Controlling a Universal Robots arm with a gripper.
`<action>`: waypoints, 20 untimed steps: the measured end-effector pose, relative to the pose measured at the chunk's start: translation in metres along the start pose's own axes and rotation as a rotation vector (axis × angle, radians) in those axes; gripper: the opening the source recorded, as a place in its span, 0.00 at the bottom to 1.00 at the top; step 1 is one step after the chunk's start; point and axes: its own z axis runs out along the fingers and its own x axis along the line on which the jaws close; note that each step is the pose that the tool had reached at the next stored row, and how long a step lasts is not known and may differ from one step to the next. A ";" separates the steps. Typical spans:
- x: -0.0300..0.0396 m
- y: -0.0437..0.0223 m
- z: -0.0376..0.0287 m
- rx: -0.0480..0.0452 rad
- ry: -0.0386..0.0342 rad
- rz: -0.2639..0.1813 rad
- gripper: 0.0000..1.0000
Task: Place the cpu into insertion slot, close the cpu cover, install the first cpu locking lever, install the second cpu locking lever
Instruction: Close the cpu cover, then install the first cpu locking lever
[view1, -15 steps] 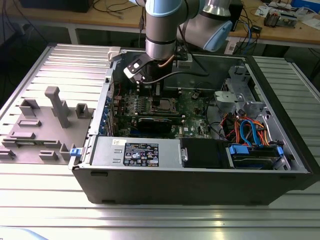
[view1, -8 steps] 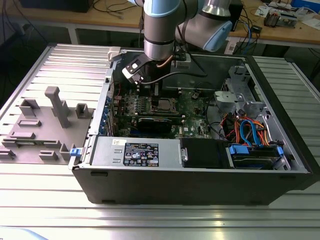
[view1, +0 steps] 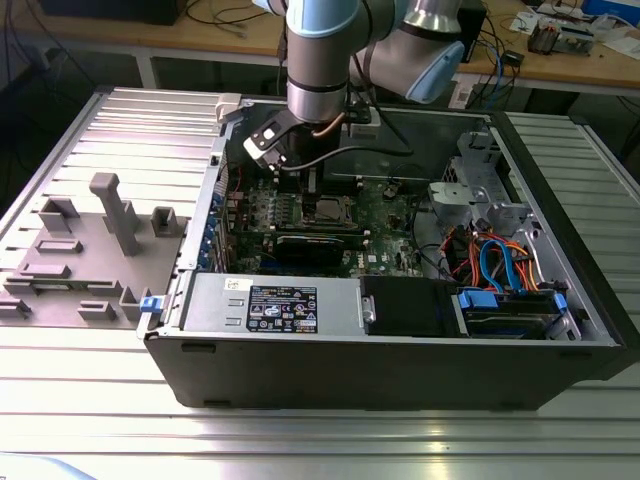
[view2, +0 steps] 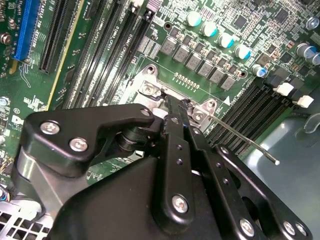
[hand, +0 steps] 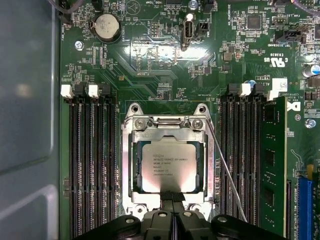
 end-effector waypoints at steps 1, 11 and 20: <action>0.0000 0.0000 0.0001 -0.0001 0.0003 0.000 0.11; -0.0001 0.0077 -0.0109 0.0022 0.0008 0.000 0.11; -0.0002 0.0255 -0.0108 0.0067 0.0009 -0.001 0.11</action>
